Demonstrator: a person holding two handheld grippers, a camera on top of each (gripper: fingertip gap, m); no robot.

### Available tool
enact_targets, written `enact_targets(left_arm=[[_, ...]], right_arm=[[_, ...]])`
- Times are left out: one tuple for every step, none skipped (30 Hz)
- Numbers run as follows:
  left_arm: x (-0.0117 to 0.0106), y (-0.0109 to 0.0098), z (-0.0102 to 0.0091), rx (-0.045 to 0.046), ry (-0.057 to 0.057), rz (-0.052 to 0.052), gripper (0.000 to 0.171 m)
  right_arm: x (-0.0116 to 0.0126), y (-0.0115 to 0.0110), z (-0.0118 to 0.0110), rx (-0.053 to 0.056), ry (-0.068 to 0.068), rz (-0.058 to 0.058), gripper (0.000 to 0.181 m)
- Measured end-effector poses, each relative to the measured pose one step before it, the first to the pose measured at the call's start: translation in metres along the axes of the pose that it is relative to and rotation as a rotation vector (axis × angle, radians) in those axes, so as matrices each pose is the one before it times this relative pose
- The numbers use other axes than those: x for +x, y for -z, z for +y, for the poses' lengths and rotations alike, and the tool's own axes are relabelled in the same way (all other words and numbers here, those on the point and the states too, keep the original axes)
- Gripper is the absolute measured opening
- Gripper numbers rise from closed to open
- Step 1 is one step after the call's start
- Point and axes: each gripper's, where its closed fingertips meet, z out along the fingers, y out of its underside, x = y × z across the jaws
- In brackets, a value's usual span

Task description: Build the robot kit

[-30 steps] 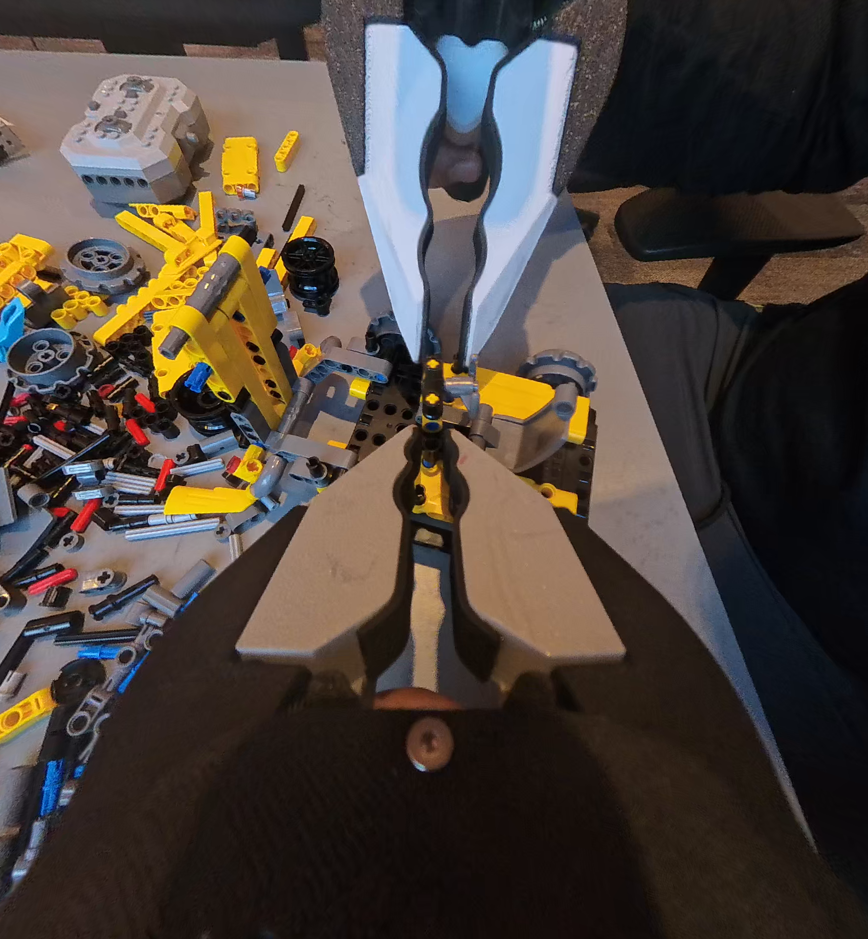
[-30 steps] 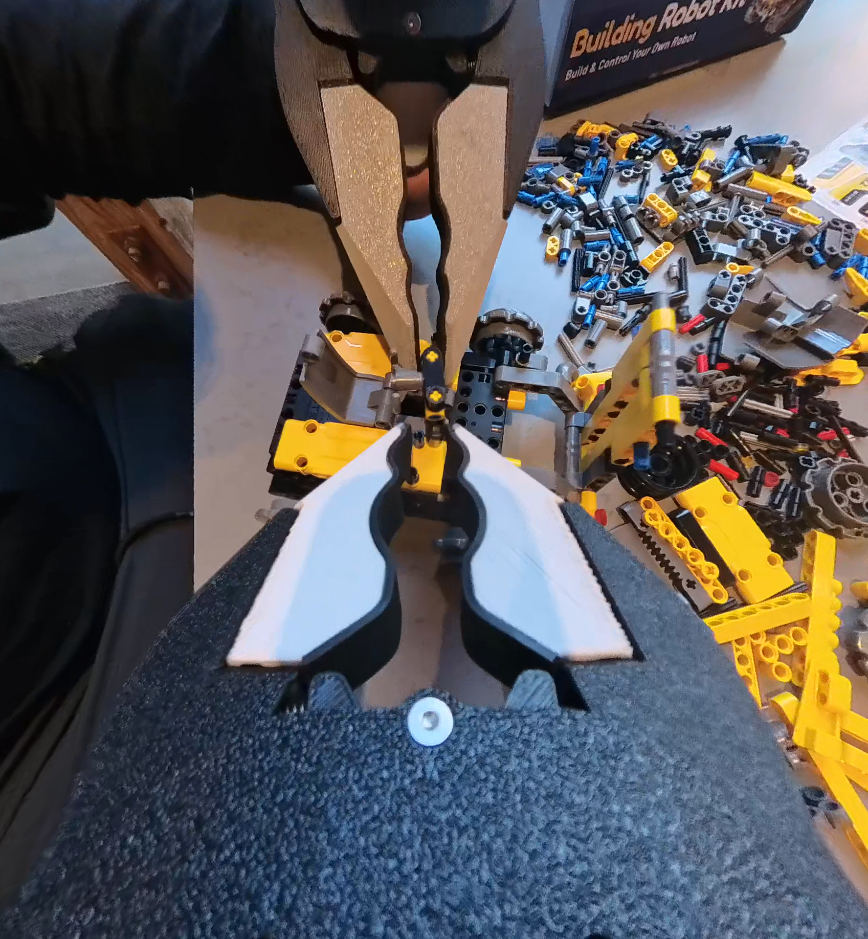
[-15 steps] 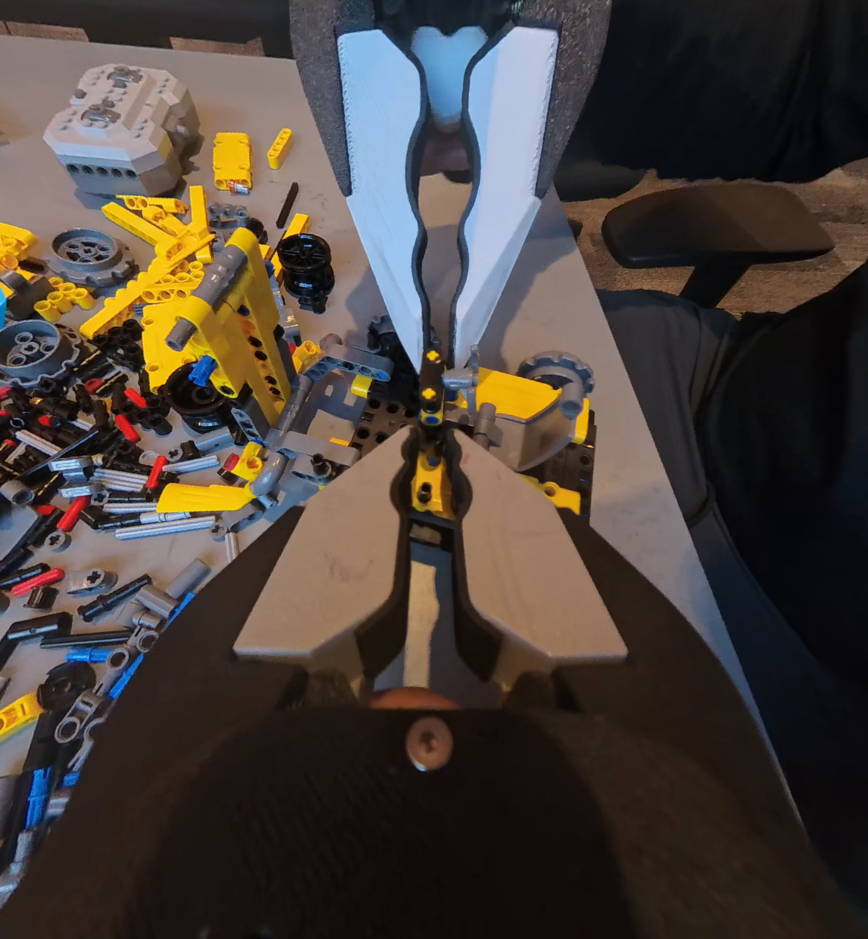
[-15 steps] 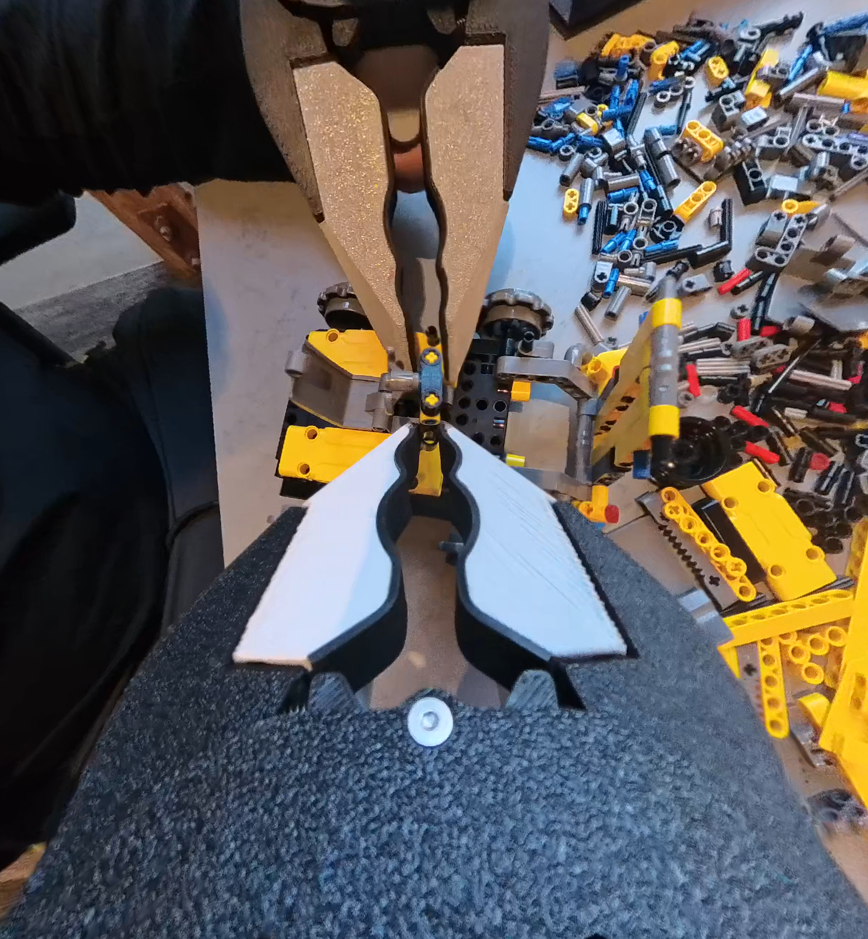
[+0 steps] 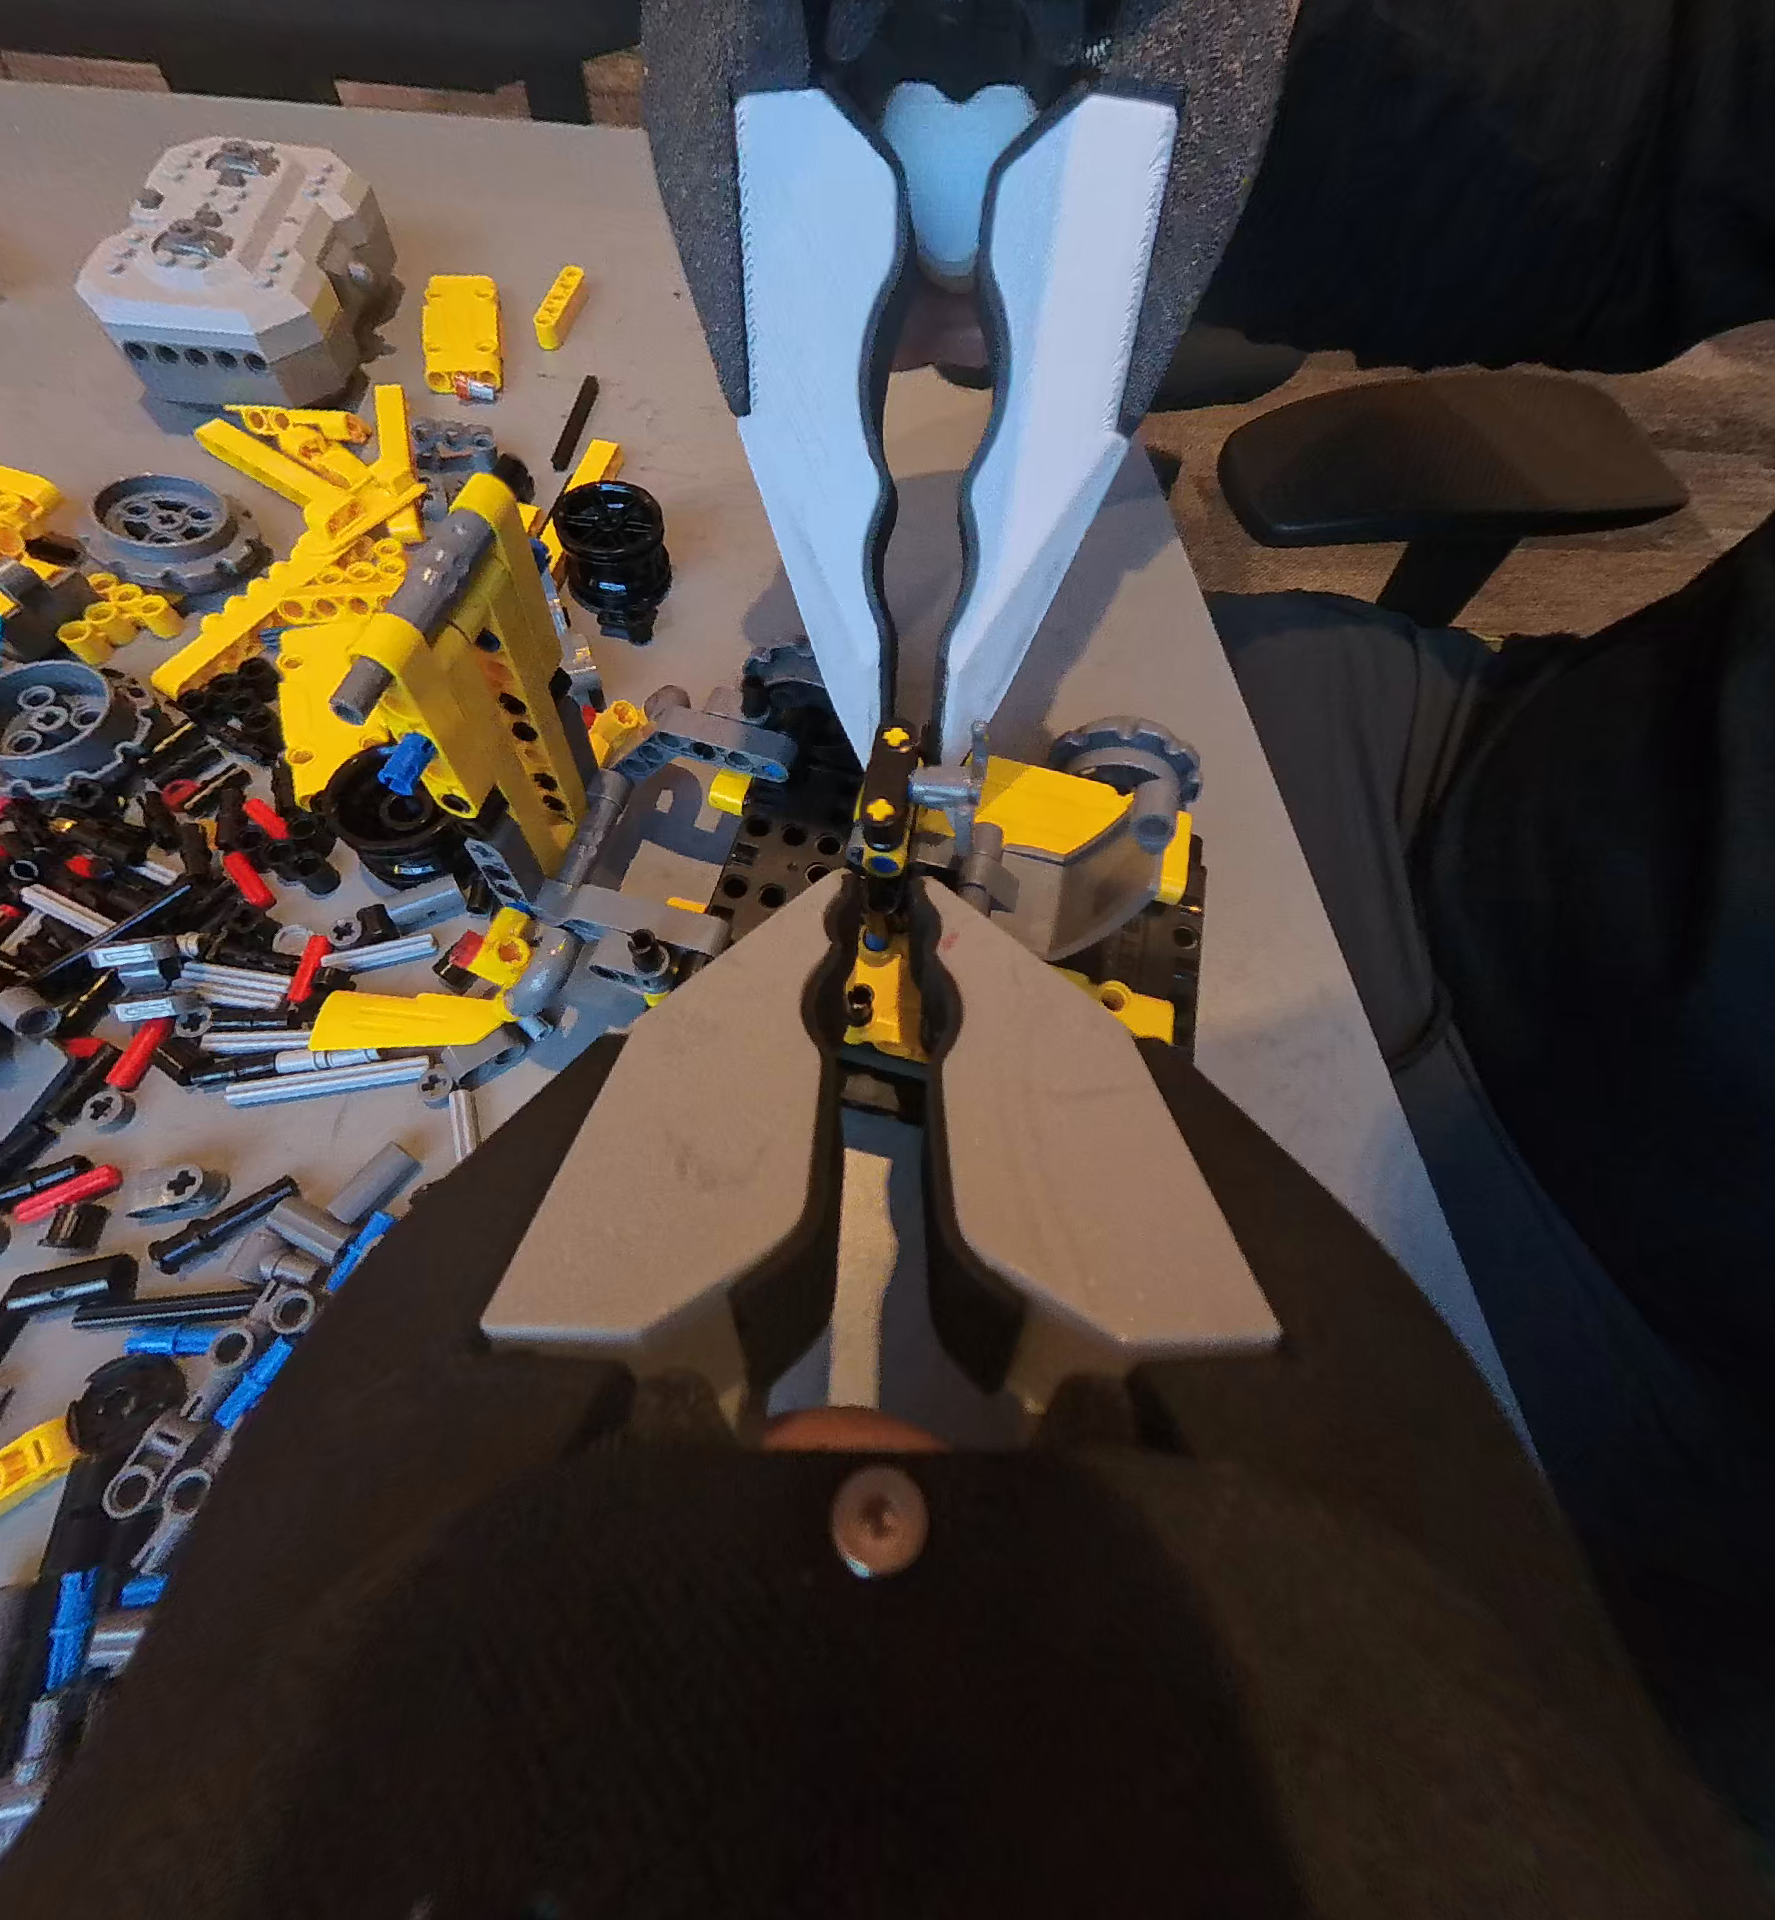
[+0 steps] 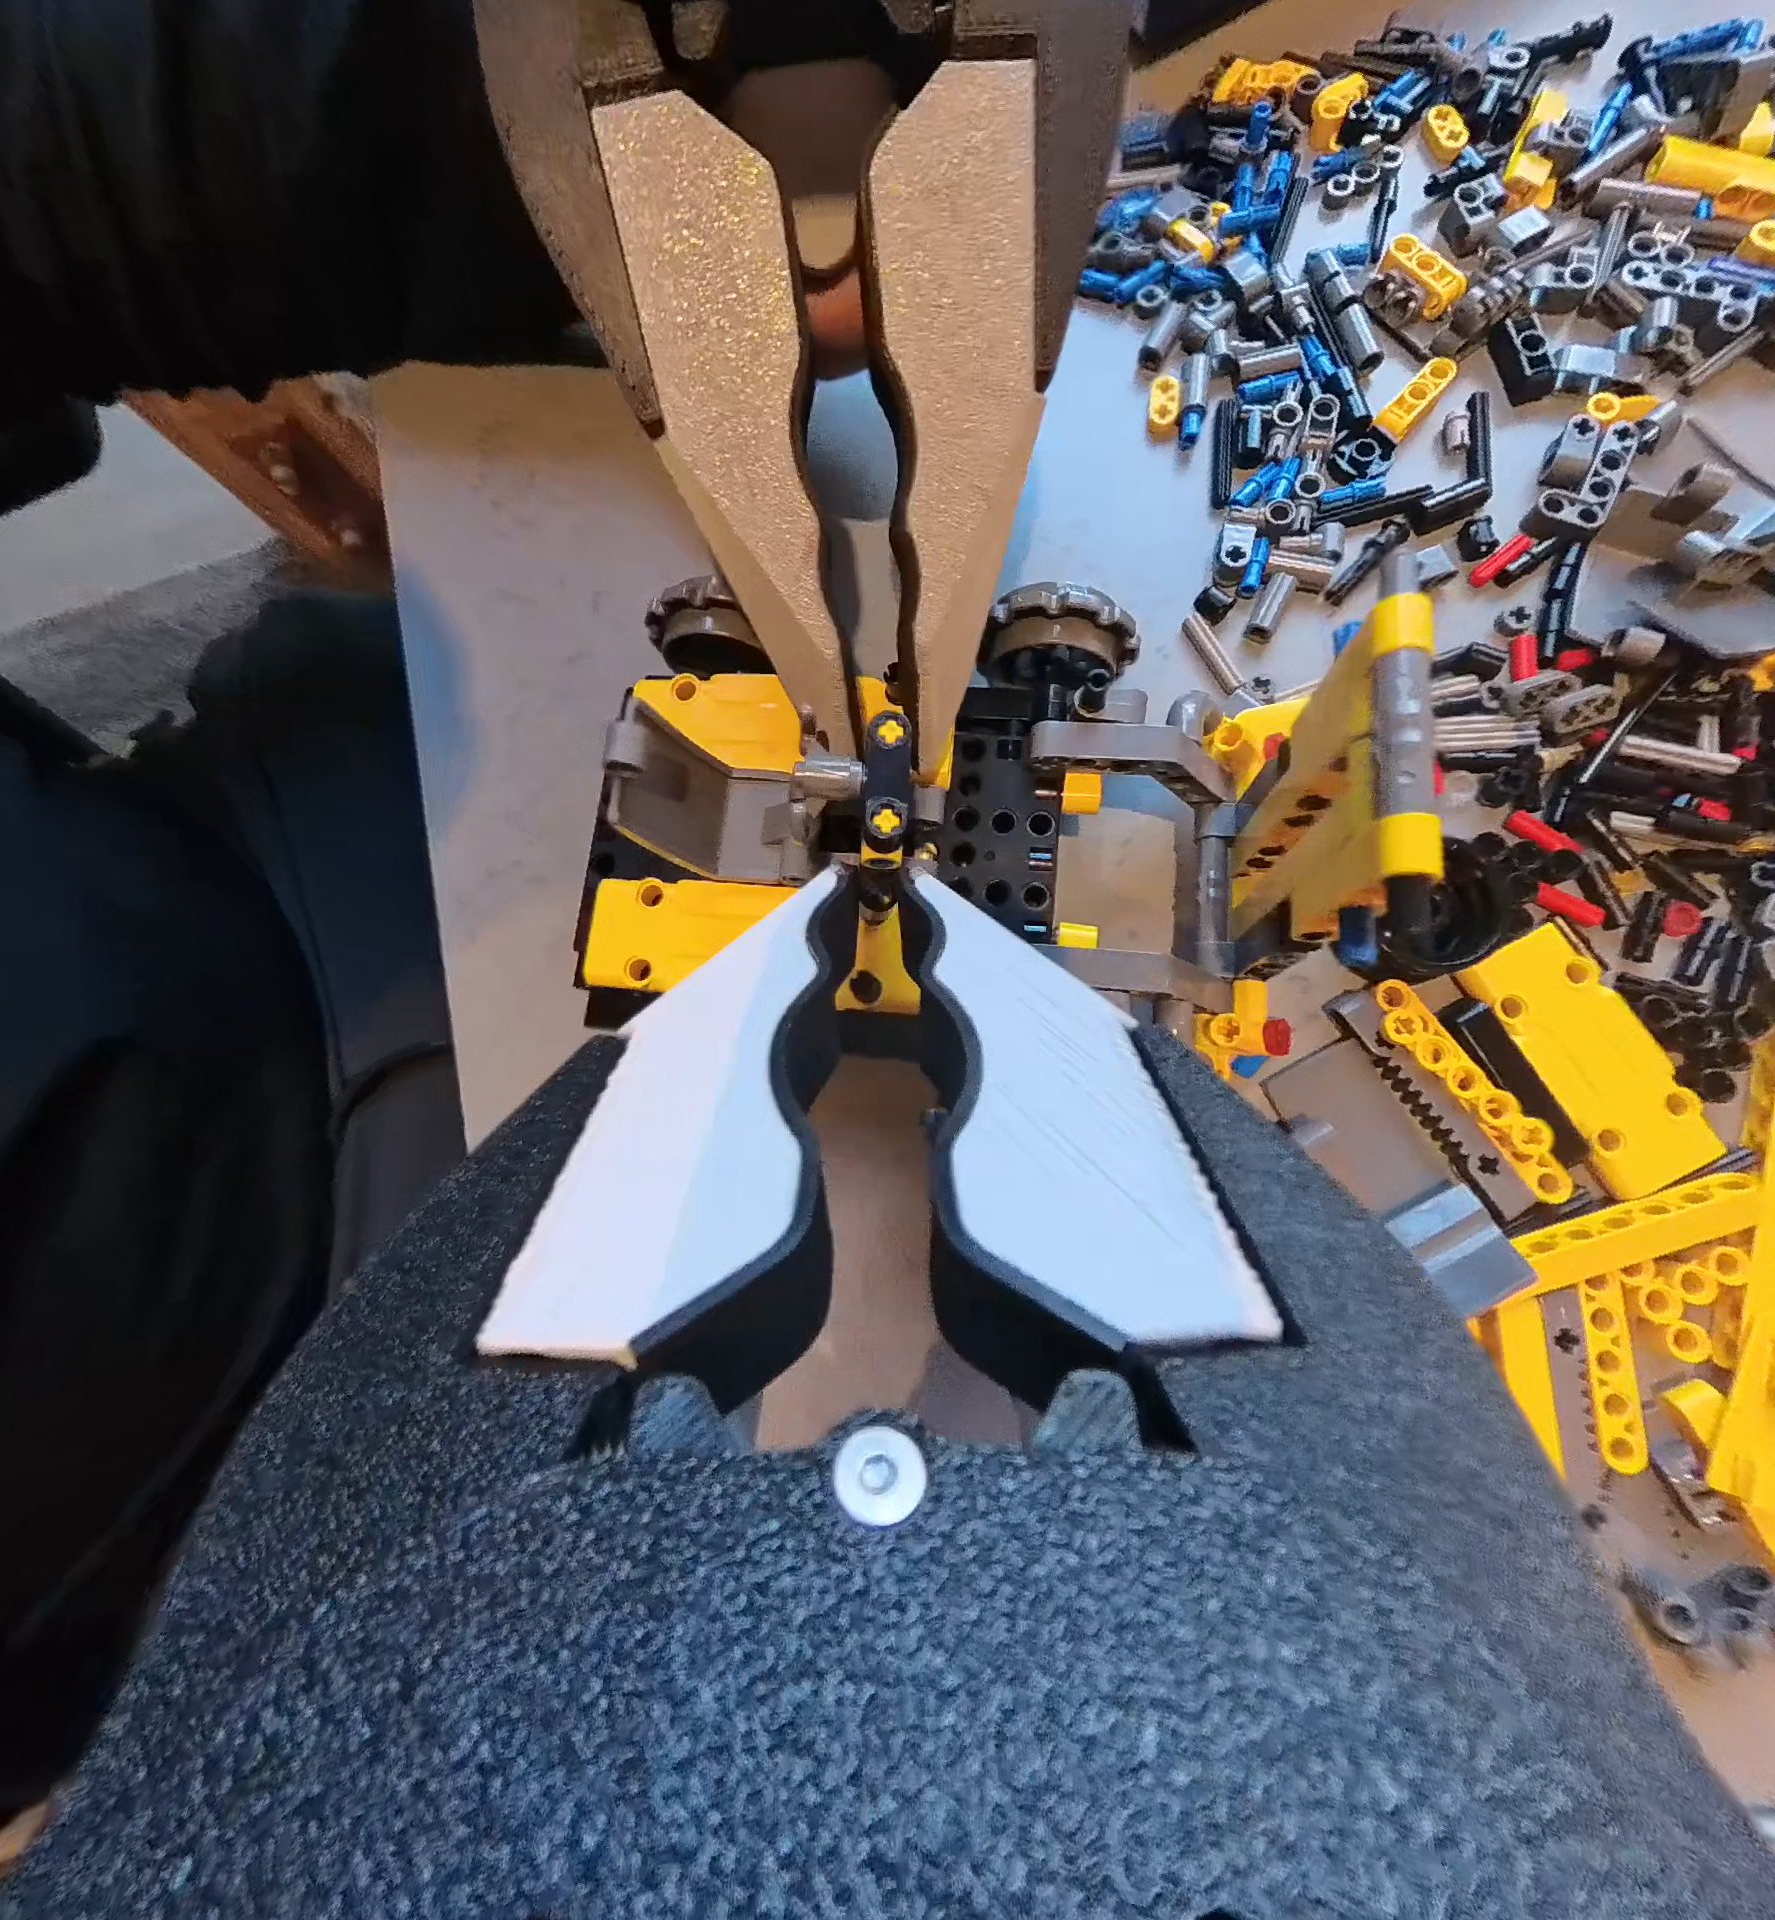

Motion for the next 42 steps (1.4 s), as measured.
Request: enact_targets(left_arm=[[0.00044,0.00002,0.00008,-0.00462,-0.0108,-0.0043,0.005],[0.00023,-0.0003,0.00008,-0.00334,-0.0107,-0.0057,0.004],[0.00039,-0.00032,-0.00009,-0.00226,-0.0083,-0.0035,0.005],[0.00067,-0.00056,-0.00015,-0.00113,-0.005,-0.0002,0.005],[0.00093,-0.00038,-0.00013,-0.00058,-0.0026,0.0029,0.004],[0.00042,-0.00013,-0.00005,-0.00015,-0.0008,0.0018,0.005],[-0.00011,0.0,-0.00001,0.00033,-0.0006,-0.0019,0.005],[-0.00011,0.00008,0.00012,0.00051,0.0007,-0.0008,0.005],[0.0,0.0001,-0.00001,0.0006,0.0027,0.0003,0.004],[-0.00007,-0.00002,-0.00004,0.00015,0.002,-0.0008,0.004],[0.00004,-0.00003,0.00004,-0.00052,0.0003,-0.0007,0.004],[-0.00002,-0.00002,-0.00002,-0.00093,-0.0007,-0.0015,0.004],[-0.00009,-0.00012,-0.00009,-0.00092,-0.0007,-0.0014,0.004],[0.0,-0.00014,0.00003,-0.00112,-0.0016,-0.001,0.004],[-0.00001,-0.00003,-0.00005,-0.00074,-0.0011,-0.0012,0.004],[0.00009,-0.00011,0.0,-0.00061,-0.0001,-0.0003,0.004],[0.0001,0.00025,0.00018,-0.00138,-0.0006,0.0004,0.004],[-0.00009,0.00048,0.00019,-0.00011,-0.0001,0.0001,0.004],[0.00003,0.00002,0.00007,0.00178,0.0005,0.0004,0.004],[0.0001,0.0,-0.00002,0.0011,0.0026,0.0019,0.004],[0.00003,0.00001,-0.00009,0.00175,0.0031,0.0026,0.004],[0.00005,-0.00012,-0.00005,0.0017,0.0026,0.0029,0.004],[0.00011,-0.00021,-0.00011,0.0009,0.0003,0.0012,0.004],[0.00008,-0.0002,-0.00007,-0.00026,-0.0026,-0.0006,0.004],[0.00003,0.00001,0.00003,-0.00093,-0.0036,-0.0018,0.004],[0.00001,-0.0001,0.0,-0.00036,-0.002,-0.0013,0.004],[0.00007,-0.00003,-0.00006,0.00041,0.0003,0.0003,0.004],[0.00014,-0.00003,-0.00005,0.00024,0.0007,0.0014,0.004],[0.00004,-0.00004,0.0,0.00089,0.0004,0.001,0.004],[0.00001,0.00009,-0.00004,0.00082,0.0008,0.0013,0.004],[0.00009,0.00006,0.0002,-0.0006,0.0002,0.0014,0.004],[0.00007,0.00022,-0.00002,0.0015,0.0004,0.0015,0.004],[0.00006,-0.00009,0.0,0.00159,0.0018,0.002,0.004],[0.00013,-0.00001,-0.00004,0.00116,0.0021,0.0029,0.004],[0.00004,-0.00003,-0.00016,0.00116,0.0009,0.0021,0.004],[-0.00008,-0.00006,-0.00003,0.00092,0.0002,0.0009,0.004],[0.00002,0.00002,0.00001,0.00101,0.0008,0.0014,0.004],[0.0001,0.00006,0.00008,0.00067,0.001,0.0012,0.004],[0.00005,-0.00002,-0.00004,0.00027,-0.0003,0.0005,0.004],[-0.00005,-0.00002,-0.00003,0.0001,-0.0004,0.0005,0.004],[0.00002,-0.00006,0.00008,0.00004,-0.0005,0.0004,0.004],[0.00007,0.00006,0.00001,0.0003,-0.0002,0.0007,0.004]], right_arm=[[-0.0007,0.00008,0.00017,-0.0069,0.0234,0.0155,0.006],[-0.00036,0.00017,0.00027,-0.0084,0.0227,0.0152,0.006],[-0.00044,0.00044,0.00064,-0.0107,0.0207,0.0127,0.007],[-0.00058,0.00063,0.00062,-0.0073,0.0202,0.0094,0.007],[-0.00086,0.00078,0.00085,-0.0056,0.0173,0.0048,0.007],[-0.00018,0.00083,0.00144,-0.0082,0.0131,0.0061,0.006],[0.00014,0.00128,0.00166,-0.0068,0.0086,0.0047,0.006],[-0.00065,0.00164,0.00048,0.002,0.0031,-0.0026,0.008],[-0.00099,0.00217,-0.00061,0.0094,-0.0027,-0.0065,0.008],[-0.0003,0.00229,-0.00134,0.0129,-0.0072,-0.0043,0.008],[0.00016,0.00207,-0.00136,0.0112,-0.0079,-0.0016,0.008],[0.00056,0.00113,-0.00101,0.0063,-0.0062,0.0009,0.007],[0.00056,-0.00003,-0.00033,0.0001,-0.0031,0.0018,0.006],[0.00001,-0.00118,0.0002,-0.0056,0.0004,0.0007,0.006],[0.00024,-0.00199,0.00047,-0.0093,0.0017,0.0031,0.004],[0.0004,-0.00241,0.00048,-0.0102,0.0024,0.0036,0.003],[0.00054,-0.00145,-0.00023,-0.0044,0.0029,0.0031,0.002],[0.00017,-0.00022,-0.00046,-0.001,0.0005,-0.0031,0.002],[-0.00005,0.00016,-0.00004,-0.0015,-0.0037,-0.008,0.001],[-0.00009,-0.00016,0.00004,0.0004,-0.0047,-0.0098,0.001],[-0.00006,-0.00008,0.00005,0.0014,-0.0043,-0.0097,0.001],[0.0,0.00025,0.00009,-0.0009,-0.0042,-0.0093,0.001],[-0.00035,0.0006,0.00014,-0.0021,0.0001,-0.008,0.0],[0.00025,0.00142,-0.00088,0.005,0.0027,-0.0024,0.0],[0.00103,0.00177,-0.00166,0.0104,-0.0018,0.0011,0.0],[0.00176,0.00168,-0.00131,0.0086,-0.008,0.0013,0.0],[0.00125,0.00059,-0.00055,0.0037,-0.0097,-0.002,0.001],[0.00019,-0.00062,0.00058,-0.0033,-0.0069,-0.0068,0.004],[-0.00071,-0.0017,0.00168,-0.0113,-0.0003,-0.0081,0.005],[-0.00074,-0.00233,0.00224,-0.0149,0.0071,-0.0036,0.006],[-0.0008,-0.0014,0.00045,-0.0035,0.0082,-0.0029,0.005],[-0.00011,-0.00049,-0.00015,-0.0012,0.0027,-0.0014,0.006],[0.00006,-0.0001,0.00019,-0.0033,-0.0012,-0.0031,0.006],[-0.00008,-0.00002,0.00052,-0.0047,-0.0002,-0.0038,0.006],[0.00022,0.00021,0.00095,-0.0069,0.0029,-0.0002,0.006],[0.00158,0.0009,0.00014,-0.0032,0.0048,0.0088,0.006],[0.00191,0.00163,-0.00098,0.0056,0.0017,0.0098,0.008],[0.00049,0.00145,-0.00132,0.0088,-0.0071,-0.0033,0.012],[-0.0005,0.00063,-0.0009,0.0049,-0.0135,-0.0118,0.016],[-0.00068,-0.00056,0.00017,-0.0017,-0.0085,-0.0115,0.017],[0.00024,-0.00123,0.00111,-0.0065,0.0026,-0.0016,0.017],[0.0016,-0.00163,0.00168,-0.0096,0.0102,0.0094,0.015]])
